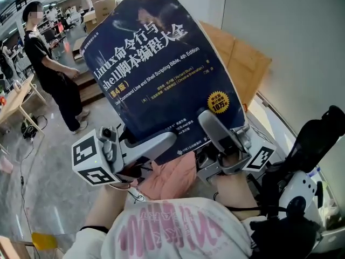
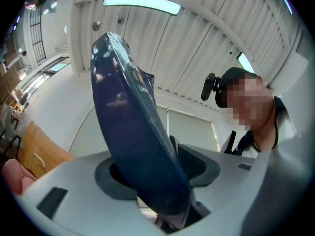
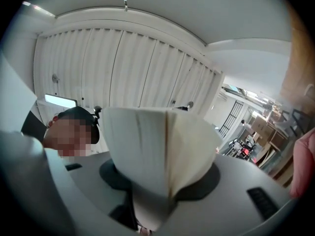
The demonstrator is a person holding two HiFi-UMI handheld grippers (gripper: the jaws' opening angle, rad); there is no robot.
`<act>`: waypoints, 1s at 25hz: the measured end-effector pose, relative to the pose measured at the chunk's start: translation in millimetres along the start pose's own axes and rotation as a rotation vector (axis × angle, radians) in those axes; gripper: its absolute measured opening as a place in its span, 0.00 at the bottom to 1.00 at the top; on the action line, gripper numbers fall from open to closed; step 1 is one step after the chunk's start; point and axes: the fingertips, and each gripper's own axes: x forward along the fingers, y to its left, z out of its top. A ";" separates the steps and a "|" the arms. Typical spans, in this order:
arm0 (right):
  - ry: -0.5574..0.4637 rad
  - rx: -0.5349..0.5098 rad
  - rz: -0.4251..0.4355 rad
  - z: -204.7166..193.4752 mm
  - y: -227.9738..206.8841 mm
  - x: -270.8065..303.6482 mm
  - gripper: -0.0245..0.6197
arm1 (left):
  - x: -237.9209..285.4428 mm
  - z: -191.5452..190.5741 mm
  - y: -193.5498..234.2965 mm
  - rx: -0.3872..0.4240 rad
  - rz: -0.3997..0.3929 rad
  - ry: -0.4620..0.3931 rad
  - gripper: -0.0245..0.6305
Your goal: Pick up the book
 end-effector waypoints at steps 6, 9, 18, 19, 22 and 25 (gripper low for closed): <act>-0.003 -0.031 0.011 -1.0 -6.9 -1.6 0.33 | -0.7 -1.6 5.7 0.046 -0.011 0.011 0.43; 0.009 -0.048 0.005 -0.3 -7.7 -1.7 0.33 | 0.1 -2.1 6.5 0.050 -0.019 0.004 0.43; -0.001 -0.073 0.058 -0.6 -9.1 -3.1 0.33 | 0.8 -2.0 8.1 0.112 -0.033 0.025 0.43; 0.001 -0.076 0.064 -0.5 -9.7 -3.1 0.33 | 0.9 -2.1 8.7 0.121 -0.035 0.025 0.43; 0.002 -0.072 0.060 -1.1 -8.8 -3.0 0.33 | 0.3 -2.0 7.3 0.118 -0.030 0.029 0.43; 0.002 -0.065 0.049 -1.1 -9.6 -2.4 0.33 | 0.1 -1.7 8.0 0.112 -0.026 0.028 0.43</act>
